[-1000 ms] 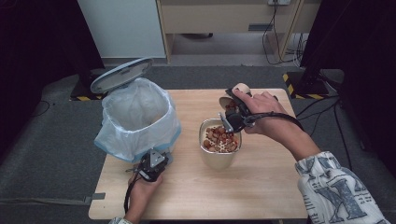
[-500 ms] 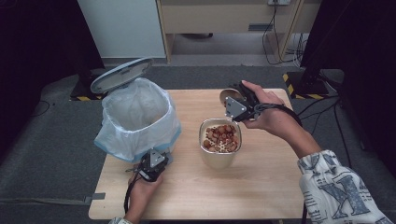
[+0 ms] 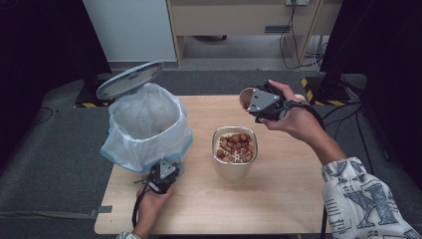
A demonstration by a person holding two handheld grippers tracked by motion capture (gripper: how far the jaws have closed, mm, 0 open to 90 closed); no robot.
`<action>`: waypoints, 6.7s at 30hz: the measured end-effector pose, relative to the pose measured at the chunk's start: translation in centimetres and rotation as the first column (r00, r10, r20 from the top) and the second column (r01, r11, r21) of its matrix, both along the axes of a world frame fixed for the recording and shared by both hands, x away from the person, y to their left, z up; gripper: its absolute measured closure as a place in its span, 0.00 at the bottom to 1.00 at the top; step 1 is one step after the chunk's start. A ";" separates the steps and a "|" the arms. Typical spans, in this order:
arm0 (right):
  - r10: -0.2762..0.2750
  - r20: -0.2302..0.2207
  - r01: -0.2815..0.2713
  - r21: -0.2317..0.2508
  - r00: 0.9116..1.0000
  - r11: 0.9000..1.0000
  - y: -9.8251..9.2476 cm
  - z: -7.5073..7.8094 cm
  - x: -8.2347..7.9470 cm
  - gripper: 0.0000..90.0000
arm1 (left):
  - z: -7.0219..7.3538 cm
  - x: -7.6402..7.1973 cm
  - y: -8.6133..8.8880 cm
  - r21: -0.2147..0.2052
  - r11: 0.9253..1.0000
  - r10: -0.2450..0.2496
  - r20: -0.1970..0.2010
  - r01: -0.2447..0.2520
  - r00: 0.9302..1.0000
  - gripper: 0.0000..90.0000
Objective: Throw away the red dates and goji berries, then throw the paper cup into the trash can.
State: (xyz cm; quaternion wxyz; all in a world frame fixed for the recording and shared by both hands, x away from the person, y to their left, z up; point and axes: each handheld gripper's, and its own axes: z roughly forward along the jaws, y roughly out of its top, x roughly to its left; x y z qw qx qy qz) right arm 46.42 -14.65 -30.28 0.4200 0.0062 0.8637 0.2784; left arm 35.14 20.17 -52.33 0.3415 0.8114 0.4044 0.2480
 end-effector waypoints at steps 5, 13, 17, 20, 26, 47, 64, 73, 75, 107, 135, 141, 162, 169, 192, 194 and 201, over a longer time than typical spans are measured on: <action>-0.008 -0.033 0.010 0.051 0.999 0.999 -0.6 0.2 0.3 0.38 | 0.0 0.0 0.0 0.000 1.000 0.000 0.000 0.000 1.000 0.99; -0.012 -0.072 0.020 0.104 0.997 0.994 -1.3 0.4 0.6 0.38 | 0.0 0.0 0.0 0.000 1.000 0.000 0.000 0.000 1.000 0.99; -0.016 -0.084 0.026 0.129 0.996 0.991 -1.8 0.6 0.8 0.38 | 0.0 0.0 0.0 -0.001 1.000 0.000 0.000 0.000 1.000 0.99; -0.021 -0.094 0.035 0.147 0.995 0.989 -2.3 0.7 0.9 0.38 | 0.0 0.0 0.0 0.000 1.000 -0.001 0.000 0.001 1.000 0.99; -0.031 -0.114 0.052 0.184 0.993 0.981 -3.3 1.0 1.2 0.38 | 0.0 0.0 0.0 0.000 1.000 0.000 0.000 0.000 1.000 0.99; -0.025 -0.248 0.114 0.352 0.969 0.929 -7.2 1.3 1.8 0.38 | 0.0 0.0 0.0 -0.004 1.000 -0.001 0.001 0.001 1.000 0.99; 0.004 -0.325 0.152 0.452 0.946 0.879 -9.0 1.3 2.2 0.37 | 0.0 0.0 0.0 -0.001 1.000 -0.003 -0.001 0.003 1.000 0.99; 0.007 -0.341 0.158 0.455 0.940 0.876 -9.2 0.9 2.3 0.37 | 0.0 0.0 0.0 -0.002 1.000 -0.003 -0.001 0.003 1.000 0.99; 0.013 -0.346 0.159 0.463 0.938 0.872 -9.3 0.8 2.3 0.37 | 0.0 0.0 0.0 -0.002 1.000 -0.002 -0.001 0.002 1.000 0.99; 0.077 -0.412 0.169 0.527 0.908 0.833 -9.1 1.1 2.4 0.37 | 0.0 0.0 0.0 0.000 1.000 -0.003 0.000 0.003 1.000 0.99; 0.155 -0.489 0.159 0.542 0.858 0.825 -3.0 3.3 2.9 0.36 | 0.0 -0.1 -0.1 0.005 1.000 -0.002 0.006 0.002 1.000 0.99; 0.169 -0.507 0.160 0.541 0.845 0.825 -1.0 3.3 2.8 0.36 | 0.0 -0.1 -0.1 0.008 1.000 -0.005 0.009 0.005 1.000 0.99; 0.226 -0.526 0.127 0.553 0.820 0.824 2.7 3.5 2.9 0.36 | 0.0 -0.1 0.0 0.009 1.000 -0.005 0.006 0.005 1.000 0.99; 0.238 -0.532 0.129 0.562 0.812 0.817 3.7 3.4 3.0 0.36 | 0.0 -0.1 0.0 0.009 1.000 -0.006 0.006 0.006 1.000 0.99; 0.266 -0.550 0.125 0.572 0.792 0.811 7.4 4.0 2.8 0.36 | 0.0 -0.1 0.0 0.009 1.000 -0.006 0.006 0.006 1.000 0.99; 0.272 -0.552 0.125 0.576 0.788 0.808 7.9 4.0 2.8 0.36 | 0.0 -0.1 0.0 0.009 1.000 -0.006 0.006 0.006 1.000 0.99; 0.294 -0.551 0.108 0.583 0.781 0.805 9.9 4.2 2.7 0.36 | 0.0 -0.1 -0.1 0.009 1.000 -0.006 0.008 0.006 1.000 0.99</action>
